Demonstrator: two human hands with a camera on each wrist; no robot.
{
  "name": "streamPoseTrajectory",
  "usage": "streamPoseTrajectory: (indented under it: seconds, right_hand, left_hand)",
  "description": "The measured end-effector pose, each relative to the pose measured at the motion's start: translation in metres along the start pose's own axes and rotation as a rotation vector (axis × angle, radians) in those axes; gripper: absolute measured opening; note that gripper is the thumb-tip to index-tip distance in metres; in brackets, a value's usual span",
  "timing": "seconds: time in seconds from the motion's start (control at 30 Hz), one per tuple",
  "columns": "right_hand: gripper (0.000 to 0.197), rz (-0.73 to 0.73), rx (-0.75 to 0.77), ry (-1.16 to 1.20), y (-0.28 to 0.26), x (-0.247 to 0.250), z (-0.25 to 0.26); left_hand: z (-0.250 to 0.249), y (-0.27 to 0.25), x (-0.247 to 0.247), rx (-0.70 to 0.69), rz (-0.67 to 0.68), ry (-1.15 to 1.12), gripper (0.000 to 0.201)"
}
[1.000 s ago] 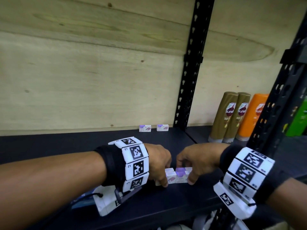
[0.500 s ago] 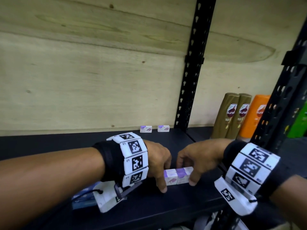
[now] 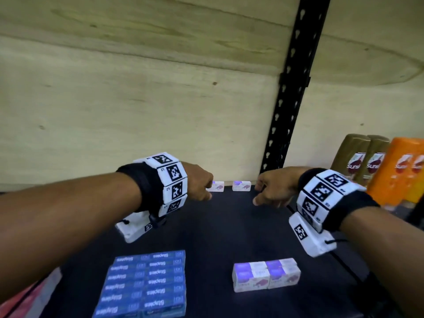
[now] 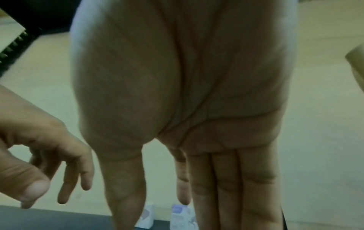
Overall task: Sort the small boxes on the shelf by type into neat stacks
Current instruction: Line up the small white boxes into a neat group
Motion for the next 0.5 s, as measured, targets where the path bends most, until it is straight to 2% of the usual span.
streamPoseTrajectory:
  seconds: [0.13,0.3,0.5]
  right_hand:
    - [0.048,0.020,-0.069,-0.020,0.029,0.004,-0.012]
    - [0.062,-0.025,-0.099,-0.007,0.064,0.011,-0.025]
    - [0.059,-0.004,-0.092,-0.003,0.090,0.015,-0.027]
  left_hand:
    - [0.021,0.029,-0.008,0.038,-0.001,-0.003,0.047]
    - [0.022,0.059,-0.007,0.035,-0.074,-0.030,0.046]
    - [0.022,0.081,0.004,0.049,-0.040,-0.053,0.042]
Point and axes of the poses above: each hand's wrist, its own y-axis towards the middle knuckle, its own x-axis out of the back of the hand, z = x × y, the point moved 9 cm from there along y, towards the middle knuckle, and after that the axes turned 12 degrees about z, right-handed, at the moved point
